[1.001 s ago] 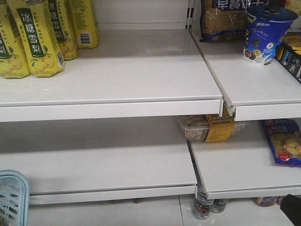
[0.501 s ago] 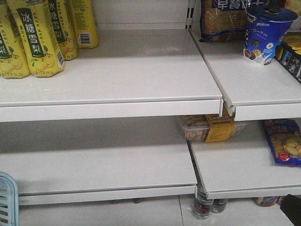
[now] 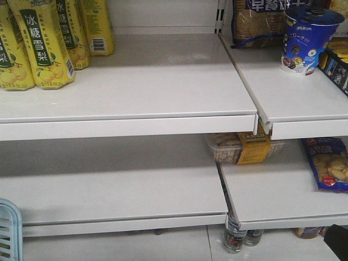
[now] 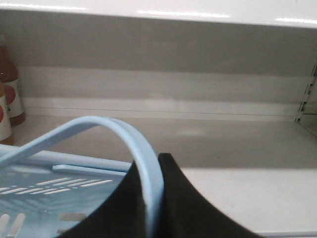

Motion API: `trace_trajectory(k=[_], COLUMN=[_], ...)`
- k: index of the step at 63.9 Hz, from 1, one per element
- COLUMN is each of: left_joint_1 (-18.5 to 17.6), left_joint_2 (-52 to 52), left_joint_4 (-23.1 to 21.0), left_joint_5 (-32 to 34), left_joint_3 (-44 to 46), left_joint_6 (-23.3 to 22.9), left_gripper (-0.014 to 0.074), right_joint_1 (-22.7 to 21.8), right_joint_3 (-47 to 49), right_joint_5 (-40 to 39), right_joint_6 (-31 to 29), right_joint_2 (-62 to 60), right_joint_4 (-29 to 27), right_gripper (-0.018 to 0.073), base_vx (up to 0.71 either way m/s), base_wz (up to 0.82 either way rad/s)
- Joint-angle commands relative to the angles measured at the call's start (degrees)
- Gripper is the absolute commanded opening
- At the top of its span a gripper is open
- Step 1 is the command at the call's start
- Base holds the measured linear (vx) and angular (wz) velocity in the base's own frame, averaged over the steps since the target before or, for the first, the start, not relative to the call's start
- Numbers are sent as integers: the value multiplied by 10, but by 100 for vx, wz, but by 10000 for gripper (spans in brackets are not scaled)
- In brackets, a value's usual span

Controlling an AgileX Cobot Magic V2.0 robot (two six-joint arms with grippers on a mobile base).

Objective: Place coke in basket with both arms

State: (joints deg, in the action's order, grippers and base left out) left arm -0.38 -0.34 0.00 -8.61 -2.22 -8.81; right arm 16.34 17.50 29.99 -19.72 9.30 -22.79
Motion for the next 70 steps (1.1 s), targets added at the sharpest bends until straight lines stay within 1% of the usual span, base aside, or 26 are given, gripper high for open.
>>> trace_trajectory(k=[1, 6, 11, 30, 36, 40, 49, 57, 60, 70], left_joint_1=[0, 0, 0, 0, 0, 0, 0, 0, 0, 0], left_joint_2=[-13, -13, -13, -13, -13, -13, -13, -13, -13, -13], left_joint_4=[18, 18, 18, 39, 63, 69, 69, 90, 98, 96], left_joint_5=[86, 86, 86, 107, 123, 134, 130, 130, 130, 125], left_joint_3=[-5, -5, -5, -5, -5, -5, -5, -5, -5, -5], left_joint_6=[-32, -63, -80, -74, -68, -62, -59, -46, -46, -63], left_gripper=[-6, -6, -6, -6, -6, -6, -6, -6, -6, -6], right_joint_1=[-1, -1, -1, -1, -1, -1, -1, -1, -1, -1], right_joint_3=[15, 15, 15, 15, 15, 15, 15, 15, 15, 15], right_joint_5=[-36, -36, -36, -36, -36, -36, -36, -36, -36, -36], right_joint_6=[-4, -4, -4, -4, -4, -4, -4, -4, -4, -4], right_joint_2=[7, 7, 7, 7, 7, 7, 7, 7, 7, 7], right_joint_4=[-5, -5, -5, -5, -5, -5, -5, -5, -5, -5], right_gripper=[-4, -4, -4, -4, -4, -4, -4, -4, -4, -4], base_vx=[0, 0, 0, 0, 0, 0, 0, 0, 0, 0], base_wz=[0, 0, 0, 0, 0, 0, 0, 0, 0, 0])
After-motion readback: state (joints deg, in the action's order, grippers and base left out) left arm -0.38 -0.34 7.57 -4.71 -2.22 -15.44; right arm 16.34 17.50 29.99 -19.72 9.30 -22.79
